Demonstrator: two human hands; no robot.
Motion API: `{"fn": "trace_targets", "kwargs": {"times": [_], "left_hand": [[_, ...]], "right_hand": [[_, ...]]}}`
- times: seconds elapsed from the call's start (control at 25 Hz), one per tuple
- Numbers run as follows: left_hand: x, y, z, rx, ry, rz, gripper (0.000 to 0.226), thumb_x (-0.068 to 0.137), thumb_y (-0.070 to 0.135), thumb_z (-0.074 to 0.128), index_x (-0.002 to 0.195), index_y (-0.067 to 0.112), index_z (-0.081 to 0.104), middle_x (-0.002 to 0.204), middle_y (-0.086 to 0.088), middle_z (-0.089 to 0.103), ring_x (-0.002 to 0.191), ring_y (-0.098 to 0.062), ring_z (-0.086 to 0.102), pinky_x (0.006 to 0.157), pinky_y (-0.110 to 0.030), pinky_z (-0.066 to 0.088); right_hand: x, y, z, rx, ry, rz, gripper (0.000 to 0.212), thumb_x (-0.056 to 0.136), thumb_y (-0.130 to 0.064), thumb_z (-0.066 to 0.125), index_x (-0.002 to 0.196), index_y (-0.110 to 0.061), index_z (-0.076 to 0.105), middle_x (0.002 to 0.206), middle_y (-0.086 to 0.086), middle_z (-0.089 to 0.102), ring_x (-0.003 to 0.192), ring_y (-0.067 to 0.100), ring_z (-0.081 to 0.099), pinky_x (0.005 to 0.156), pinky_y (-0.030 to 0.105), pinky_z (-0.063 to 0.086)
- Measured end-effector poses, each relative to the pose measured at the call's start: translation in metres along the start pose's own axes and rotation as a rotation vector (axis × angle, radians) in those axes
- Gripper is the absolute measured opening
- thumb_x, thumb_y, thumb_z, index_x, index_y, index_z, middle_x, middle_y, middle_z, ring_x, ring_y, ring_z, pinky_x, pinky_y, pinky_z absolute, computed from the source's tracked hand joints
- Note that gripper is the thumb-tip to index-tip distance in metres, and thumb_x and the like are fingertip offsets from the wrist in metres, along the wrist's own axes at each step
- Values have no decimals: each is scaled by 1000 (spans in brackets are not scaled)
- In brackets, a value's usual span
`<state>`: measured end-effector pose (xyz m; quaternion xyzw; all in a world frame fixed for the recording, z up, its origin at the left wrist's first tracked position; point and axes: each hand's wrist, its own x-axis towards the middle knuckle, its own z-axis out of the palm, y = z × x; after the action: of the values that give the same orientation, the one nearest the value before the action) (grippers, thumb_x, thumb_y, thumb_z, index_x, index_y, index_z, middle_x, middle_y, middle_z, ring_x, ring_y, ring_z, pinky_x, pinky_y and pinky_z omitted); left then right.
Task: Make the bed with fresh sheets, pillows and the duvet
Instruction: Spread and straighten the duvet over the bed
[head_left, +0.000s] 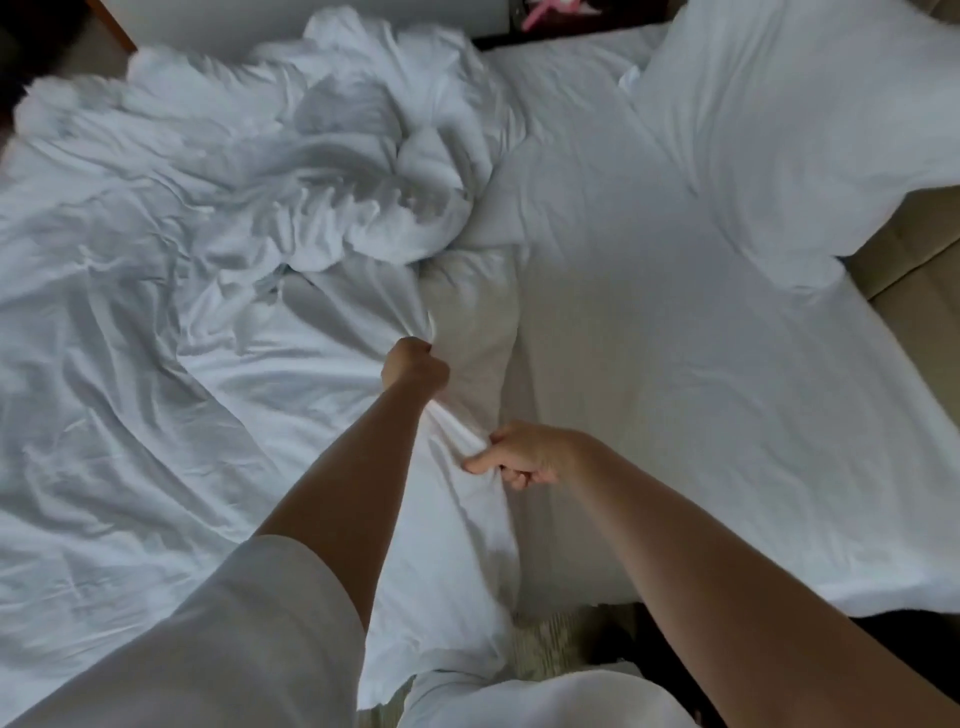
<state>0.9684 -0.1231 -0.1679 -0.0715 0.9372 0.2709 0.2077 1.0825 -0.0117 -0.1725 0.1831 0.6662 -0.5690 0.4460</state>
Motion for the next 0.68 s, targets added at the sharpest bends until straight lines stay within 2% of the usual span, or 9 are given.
{"fn": "trace_targets", "kwargs": {"times": [0.04,0.12,0.24,0.32,0.36,0.44,0.52,0.6,0.68], "left_hand": [[-13,4,-8,-62,-4,15,23,75,-3,53,82,13,68,87,-10,64,94,-30,65,76,-28,50],[-35,12,-21,-157,-40,79,27,77,-8,47,74,12,66,75,-9,56,70,-25,61,56,-22,43],[-83,27,-39,-260,-264,140,32,85,-11,39,76,5,66,71,-10,56,55,-17,53,48,-19,39],[-110,40,-48,-301,-443,157,35,87,-14,36,88,2,67,74,-10,64,61,-16,61,52,-22,51],[-120,46,-49,-301,-495,169,37,87,-15,35,93,2,68,78,-9,66,66,-17,64,56,-25,54],[-133,54,-48,-284,-535,185,38,87,-14,36,97,3,68,85,-8,67,73,-19,64,65,-29,56],[-141,57,-45,-230,-522,181,35,89,-12,39,102,3,68,94,-11,68,82,-22,65,76,-35,56],[-143,55,-43,-175,-502,181,34,90,-10,41,105,3,68,103,-15,68,91,-26,65,85,-39,55],[-141,51,-49,-191,-525,174,34,89,-8,40,107,2,67,106,-16,67,94,-28,64,88,-40,54]], "right_hand": [[-13,0,-1,0,-15,-21,15,86,-13,67,80,-16,54,56,-1,38,46,8,30,44,19,22],[-27,-4,-8,52,81,-81,15,88,-6,61,77,-16,56,60,1,47,44,6,38,41,16,23],[-48,-12,-25,189,449,-167,10,93,-10,48,93,-12,58,76,10,55,55,13,48,47,19,33],[-59,-12,-32,397,574,-186,26,99,-22,40,115,-11,56,106,13,61,83,24,60,63,30,49],[-62,-11,-34,507,627,-227,34,101,-23,36,126,-7,53,121,15,58,103,29,59,80,36,51],[-70,-13,-38,687,774,-332,42,103,-19,30,135,4,47,136,18,50,126,31,47,104,35,38],[-79,-17,-39,835,916,-337,51,104,-30,28,133,7,48,136,20,51,127,32,48,106,35,35],[-85,-21,-43,845,962,-239,66,98,-46,39,137,7,40,137,22,48,125,34,48,106,38,37],[-92,-24,-45,716,937,-180,72,91,-31,60,143,2,23,140,21,44,125,34,48,104,39,40]]}}
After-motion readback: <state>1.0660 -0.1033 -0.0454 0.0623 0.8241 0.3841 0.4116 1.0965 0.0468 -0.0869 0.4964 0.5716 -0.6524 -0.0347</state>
